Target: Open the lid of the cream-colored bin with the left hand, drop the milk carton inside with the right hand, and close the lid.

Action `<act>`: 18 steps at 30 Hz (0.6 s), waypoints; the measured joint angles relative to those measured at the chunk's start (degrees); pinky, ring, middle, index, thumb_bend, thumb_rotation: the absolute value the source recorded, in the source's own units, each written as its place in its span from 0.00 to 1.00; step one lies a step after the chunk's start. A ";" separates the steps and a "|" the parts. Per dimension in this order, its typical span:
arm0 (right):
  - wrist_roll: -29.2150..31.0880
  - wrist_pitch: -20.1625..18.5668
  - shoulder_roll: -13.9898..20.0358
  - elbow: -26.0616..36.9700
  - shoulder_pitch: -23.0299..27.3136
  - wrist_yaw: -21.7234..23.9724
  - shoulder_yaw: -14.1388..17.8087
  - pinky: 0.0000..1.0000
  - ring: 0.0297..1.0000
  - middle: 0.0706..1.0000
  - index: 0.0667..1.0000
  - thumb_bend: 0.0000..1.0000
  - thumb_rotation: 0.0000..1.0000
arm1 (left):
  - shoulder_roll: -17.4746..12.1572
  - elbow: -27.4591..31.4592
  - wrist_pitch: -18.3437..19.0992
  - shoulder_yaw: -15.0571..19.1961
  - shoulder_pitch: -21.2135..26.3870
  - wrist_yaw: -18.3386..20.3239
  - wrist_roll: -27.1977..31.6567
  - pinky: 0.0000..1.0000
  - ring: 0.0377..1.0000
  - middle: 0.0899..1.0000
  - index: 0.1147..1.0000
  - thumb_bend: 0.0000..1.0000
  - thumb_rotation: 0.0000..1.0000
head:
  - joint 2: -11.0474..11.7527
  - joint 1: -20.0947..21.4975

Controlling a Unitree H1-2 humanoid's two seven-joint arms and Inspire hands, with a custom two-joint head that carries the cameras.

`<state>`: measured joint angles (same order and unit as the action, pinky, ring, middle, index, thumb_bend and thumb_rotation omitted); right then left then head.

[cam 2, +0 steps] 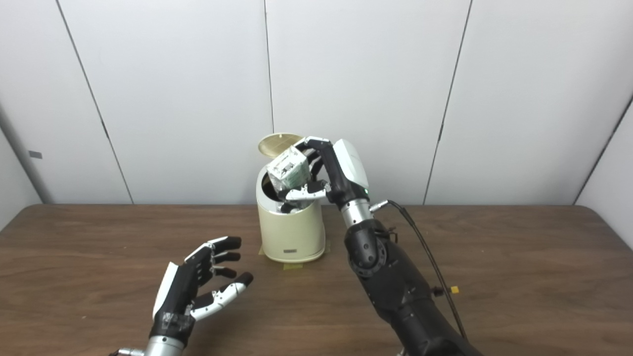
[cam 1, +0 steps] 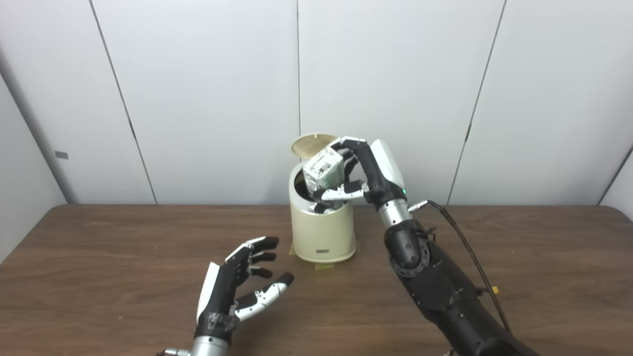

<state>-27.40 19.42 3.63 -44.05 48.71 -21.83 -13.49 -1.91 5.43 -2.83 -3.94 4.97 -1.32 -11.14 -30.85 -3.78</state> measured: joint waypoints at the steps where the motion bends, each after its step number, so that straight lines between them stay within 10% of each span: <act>1: 0.01 0.00 0.03 0.05 0.00 0.16 0.03 0.36 0.48 0.63 0.46 0.52 0.13 | 0.00 0.00 0.00 0.00 0.00 0.00 -0.04 0.60 0.73 0.75 0.70 0.62 0.13 | 0.00 0.00; 8: -0.02 -0.32 0.10 0.69 -0.15 1.21 0.25 0.36 0.48 0.65 0.46 0.52 0.13 | -0.04 0.00 0.02 0.05 0.00 0.01 -0.01 0.60 0.72 0.75 0.71 0.62 0.12 | 0.00 0.09; 9: -0.06 -0.68 0.11 1.06 -0.25 1.36 0.25 0.37 0.50 0.67 0.56 0.73 0.09 | -0.08 0.00 0.02 0.06 0.00 0.01 0.05 0.59 0.72 0.75 0.71 0.62 0.12 | 0.00 0.17; 11: -0.15 -0.80 0.13 1.27 -0.42 1.42 0.24 0.40 0.54 0.71 0.66 0.84 0.08 | -0.17 0.00 0.02 0.07 -0.01 0.02 0.09 0.59 0.73 0.76 0.71 0.62 0.12 | 0.00 0.18; 18: -0.42 -0.84 0.88 1.37 -0.78 2.57 -0.02 0.58 0.73 0.87 0.87 0.88 0.11 | -0.29 0.00 0.03 0.07 -0.01 0.03 0.15 0.60 0.73 0.75 0.70 0.62 0.12 | -0.17 0.18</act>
<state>-27.81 18.58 4.50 -42.68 47.93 -19.26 -13.51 -2.20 5.43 -2.80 -3.88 4.97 -1.29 -10.98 -31.02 -3.60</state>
